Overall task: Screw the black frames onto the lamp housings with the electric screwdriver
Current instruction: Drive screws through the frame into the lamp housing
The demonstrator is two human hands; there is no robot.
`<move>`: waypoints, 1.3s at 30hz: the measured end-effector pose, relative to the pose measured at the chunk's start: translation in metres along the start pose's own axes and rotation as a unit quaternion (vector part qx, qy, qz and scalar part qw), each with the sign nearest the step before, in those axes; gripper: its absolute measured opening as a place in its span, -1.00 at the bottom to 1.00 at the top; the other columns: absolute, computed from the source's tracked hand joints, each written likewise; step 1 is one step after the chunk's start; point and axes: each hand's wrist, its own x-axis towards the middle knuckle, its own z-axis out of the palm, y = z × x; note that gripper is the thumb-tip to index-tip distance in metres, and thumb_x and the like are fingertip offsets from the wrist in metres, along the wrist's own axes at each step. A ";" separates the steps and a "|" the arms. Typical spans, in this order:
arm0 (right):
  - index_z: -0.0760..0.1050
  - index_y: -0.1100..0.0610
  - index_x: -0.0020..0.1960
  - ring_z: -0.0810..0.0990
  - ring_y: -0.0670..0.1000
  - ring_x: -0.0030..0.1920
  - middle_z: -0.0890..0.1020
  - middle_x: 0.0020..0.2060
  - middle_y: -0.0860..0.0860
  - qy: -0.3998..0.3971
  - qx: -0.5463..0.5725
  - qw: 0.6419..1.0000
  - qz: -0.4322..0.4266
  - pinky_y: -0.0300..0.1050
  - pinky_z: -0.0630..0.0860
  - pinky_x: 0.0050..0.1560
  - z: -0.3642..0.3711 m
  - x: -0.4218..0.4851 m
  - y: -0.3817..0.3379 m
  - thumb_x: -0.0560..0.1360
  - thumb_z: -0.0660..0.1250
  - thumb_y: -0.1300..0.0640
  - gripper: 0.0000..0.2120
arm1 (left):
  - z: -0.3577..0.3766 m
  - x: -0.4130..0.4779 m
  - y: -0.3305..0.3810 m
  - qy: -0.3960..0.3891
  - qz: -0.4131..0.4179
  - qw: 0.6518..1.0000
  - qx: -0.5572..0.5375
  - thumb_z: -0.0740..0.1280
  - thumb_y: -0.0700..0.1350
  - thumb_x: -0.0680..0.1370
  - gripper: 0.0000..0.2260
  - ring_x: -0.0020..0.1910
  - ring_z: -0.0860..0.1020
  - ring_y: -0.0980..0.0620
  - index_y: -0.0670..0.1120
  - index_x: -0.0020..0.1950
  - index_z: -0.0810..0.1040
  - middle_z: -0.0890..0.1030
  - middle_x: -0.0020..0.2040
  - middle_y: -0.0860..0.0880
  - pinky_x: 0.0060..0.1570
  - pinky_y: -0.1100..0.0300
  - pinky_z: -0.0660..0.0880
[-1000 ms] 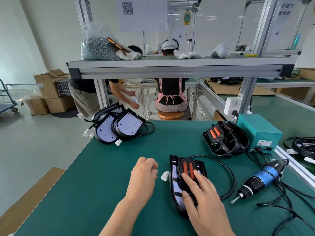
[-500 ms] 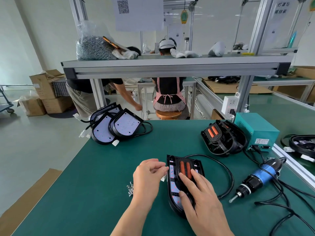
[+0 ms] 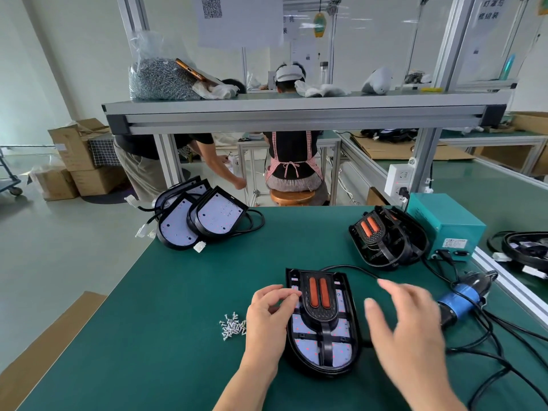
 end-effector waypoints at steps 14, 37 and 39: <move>0.10 0.18 0.40 0.60 0.29 0.06 0.51 0.17 0.30 -0.140 -0.111 0.940 0.291 0.11 0.50 0.11 -0.027 0.058 0.058 0.44 0.40 -0.29 -0.17 | -0.001 -0.001 -0.007 0.019 0.013 0.999 0.027 0.50 -0.21 0.50 -0.79 -0.17 0.52 0.18 0.11 -0.20 0.76 0.53 -0.02 -0.07 -0.09 0.42 0.45; 0.42 0.22 0.18 0.74 0.13 -0.12 0.67 -0.14 0.21 0.035 0.710 0.598 0.371 -0.17 0.66 -0.25 -0.061 0.052 0.029 0.53 0.42 0.10 -0.68 | -0.001 -0.001 -0.004 0.025 0.009 0.999 0.033 0.49 -0.23 0.51 -0.80 -0.19 0.52 0.24 0.08 -0.19 0.76 0.53 -0.03 -0.06 -0.09 0.44 0.45; 0.46 0.25 0.15 0.74 0.12 -0.11 0.70 -0.18 0.22 0.006 0.729 0.590 0.347 -0.06 0.69 -0.15 -0.060 0.053 0.018 0.48 0.43 0.11 -0.66 | -0.001 -0.003 -0.002 0.034 0.022 0.998 0.040 0.48 -0.24 0.52 -0.77 -0.16 0.54 0.23 0.10 -0.19 0.76 0.56 -0.06 0.00 -0.09 0.44 0.45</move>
